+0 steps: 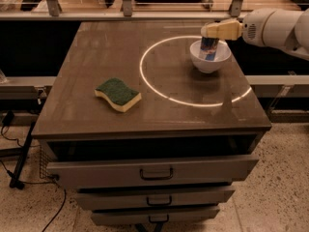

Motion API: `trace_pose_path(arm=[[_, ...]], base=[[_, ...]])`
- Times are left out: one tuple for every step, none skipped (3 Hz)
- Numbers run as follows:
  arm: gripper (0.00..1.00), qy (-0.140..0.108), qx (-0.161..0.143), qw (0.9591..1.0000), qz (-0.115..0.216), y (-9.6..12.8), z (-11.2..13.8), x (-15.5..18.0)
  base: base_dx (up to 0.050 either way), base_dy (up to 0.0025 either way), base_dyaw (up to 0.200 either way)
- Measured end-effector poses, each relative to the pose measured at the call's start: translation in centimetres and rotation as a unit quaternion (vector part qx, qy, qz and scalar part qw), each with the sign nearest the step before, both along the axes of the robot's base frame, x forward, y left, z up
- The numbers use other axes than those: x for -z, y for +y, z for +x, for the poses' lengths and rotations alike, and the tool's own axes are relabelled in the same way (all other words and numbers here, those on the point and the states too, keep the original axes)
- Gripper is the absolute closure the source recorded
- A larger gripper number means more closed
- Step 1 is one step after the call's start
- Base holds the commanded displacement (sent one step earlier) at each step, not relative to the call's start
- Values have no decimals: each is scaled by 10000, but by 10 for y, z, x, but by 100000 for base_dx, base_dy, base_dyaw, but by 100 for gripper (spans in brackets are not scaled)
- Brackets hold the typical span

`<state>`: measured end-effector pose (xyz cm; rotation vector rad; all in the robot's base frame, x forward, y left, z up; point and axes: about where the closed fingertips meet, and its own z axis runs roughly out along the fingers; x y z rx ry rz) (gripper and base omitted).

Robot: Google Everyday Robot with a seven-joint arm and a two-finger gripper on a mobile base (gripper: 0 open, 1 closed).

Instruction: Place redbull can into white bowl

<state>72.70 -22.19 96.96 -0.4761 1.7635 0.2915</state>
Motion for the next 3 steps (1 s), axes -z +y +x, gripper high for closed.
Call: trace_pose_path(arm=[[0, -853, 250, 9942, 613, -54, -18, -57], [0, -1890, 207, 9773, 932, -80, -40, -137], [0, -1823, 148, 9789, 911, -70, -37, -132]], base=[[0, 0, 0], [0, 0, 0], [0, 0, 0]])
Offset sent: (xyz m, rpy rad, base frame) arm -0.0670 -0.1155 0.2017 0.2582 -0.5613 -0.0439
